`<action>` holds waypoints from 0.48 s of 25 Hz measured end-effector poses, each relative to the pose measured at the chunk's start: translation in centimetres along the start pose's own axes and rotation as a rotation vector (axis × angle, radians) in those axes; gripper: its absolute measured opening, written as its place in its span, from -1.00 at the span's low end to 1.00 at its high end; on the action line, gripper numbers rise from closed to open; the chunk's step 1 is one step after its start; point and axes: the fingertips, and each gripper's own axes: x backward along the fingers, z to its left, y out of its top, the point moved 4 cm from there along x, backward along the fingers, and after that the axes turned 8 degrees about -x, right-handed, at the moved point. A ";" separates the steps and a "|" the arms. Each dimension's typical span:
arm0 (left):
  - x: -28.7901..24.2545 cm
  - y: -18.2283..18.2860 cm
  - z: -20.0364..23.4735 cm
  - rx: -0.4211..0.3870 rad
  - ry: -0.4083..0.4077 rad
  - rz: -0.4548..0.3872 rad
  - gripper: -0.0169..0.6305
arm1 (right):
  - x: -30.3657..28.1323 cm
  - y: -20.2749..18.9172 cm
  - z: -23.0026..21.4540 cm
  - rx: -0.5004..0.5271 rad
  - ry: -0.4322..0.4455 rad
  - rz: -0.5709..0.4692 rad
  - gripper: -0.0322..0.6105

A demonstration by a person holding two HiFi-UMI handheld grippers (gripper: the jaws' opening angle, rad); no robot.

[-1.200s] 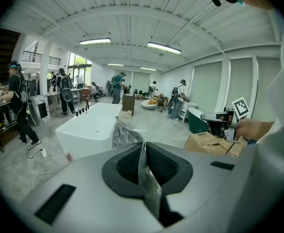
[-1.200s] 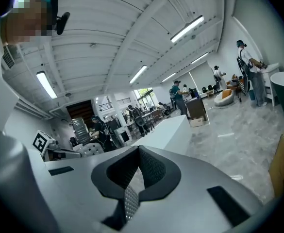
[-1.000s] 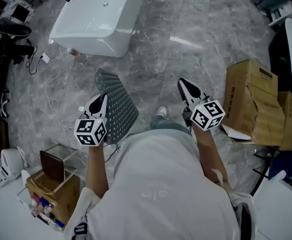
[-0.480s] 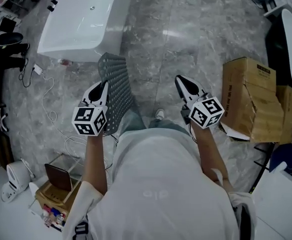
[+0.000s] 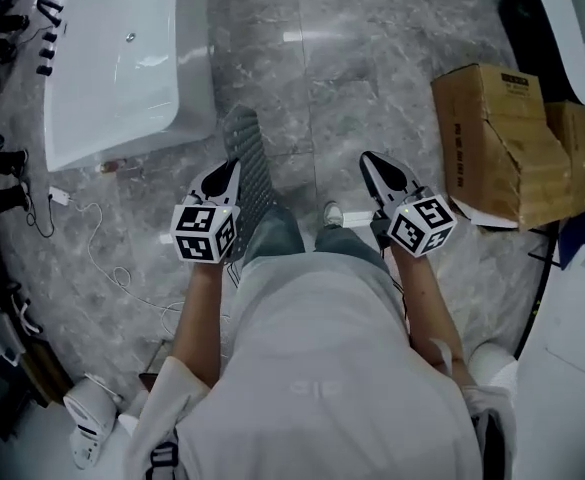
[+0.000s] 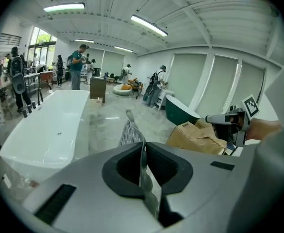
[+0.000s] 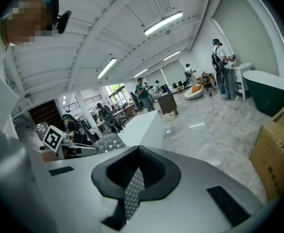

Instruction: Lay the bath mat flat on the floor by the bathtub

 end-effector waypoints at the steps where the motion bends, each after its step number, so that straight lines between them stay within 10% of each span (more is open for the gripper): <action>1: -0.9 -0.3 0.6 0.000 -0.025 0.011 -0.86 | -0.3 -0.2 -0.2 -0.007 -0.026 -0.001 -0.82; 12: -10.6 -4.1 2.4 0.000 -0.192 0.122 -0.86 | -3.2 -3.3 -3.5 -0.109 -0.186 -0.007 -0.82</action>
